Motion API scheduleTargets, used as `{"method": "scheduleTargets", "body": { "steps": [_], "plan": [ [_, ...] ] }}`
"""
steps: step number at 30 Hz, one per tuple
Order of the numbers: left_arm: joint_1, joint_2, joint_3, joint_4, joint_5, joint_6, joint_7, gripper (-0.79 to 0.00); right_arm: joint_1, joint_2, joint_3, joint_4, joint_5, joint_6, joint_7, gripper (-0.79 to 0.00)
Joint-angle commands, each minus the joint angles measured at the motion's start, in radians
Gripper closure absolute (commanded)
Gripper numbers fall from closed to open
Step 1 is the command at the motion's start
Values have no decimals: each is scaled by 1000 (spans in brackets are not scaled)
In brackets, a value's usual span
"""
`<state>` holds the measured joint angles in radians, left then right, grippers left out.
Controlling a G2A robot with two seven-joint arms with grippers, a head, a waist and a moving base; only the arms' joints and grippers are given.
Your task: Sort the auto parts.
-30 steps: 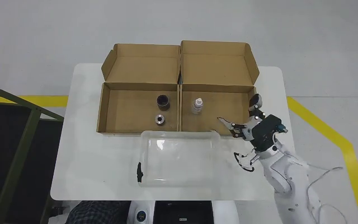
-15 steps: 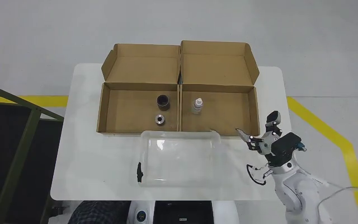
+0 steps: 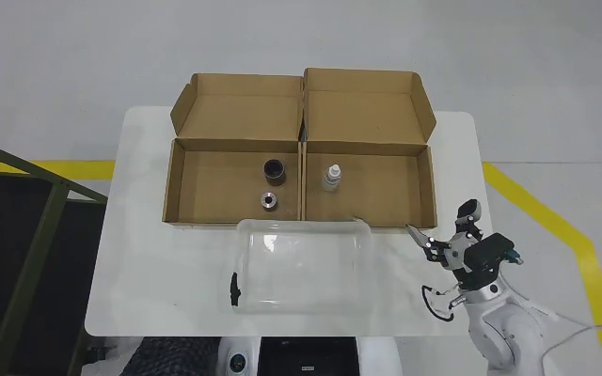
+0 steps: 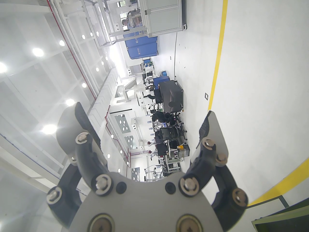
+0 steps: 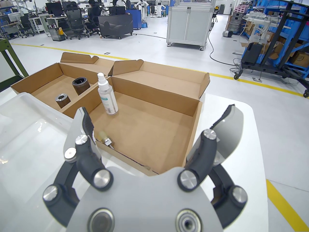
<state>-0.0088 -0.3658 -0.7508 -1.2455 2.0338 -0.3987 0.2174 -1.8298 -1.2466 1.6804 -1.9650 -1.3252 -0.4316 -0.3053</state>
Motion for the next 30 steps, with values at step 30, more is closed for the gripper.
{"method": "scheduleTargets", "body": {
  "steps": [30],
  "plan": [
    [0, 0, 0, 0, 0, 0, 0, -784, 0, 0, 0, 0, 0, 0, 0, -785]
  ]
}}
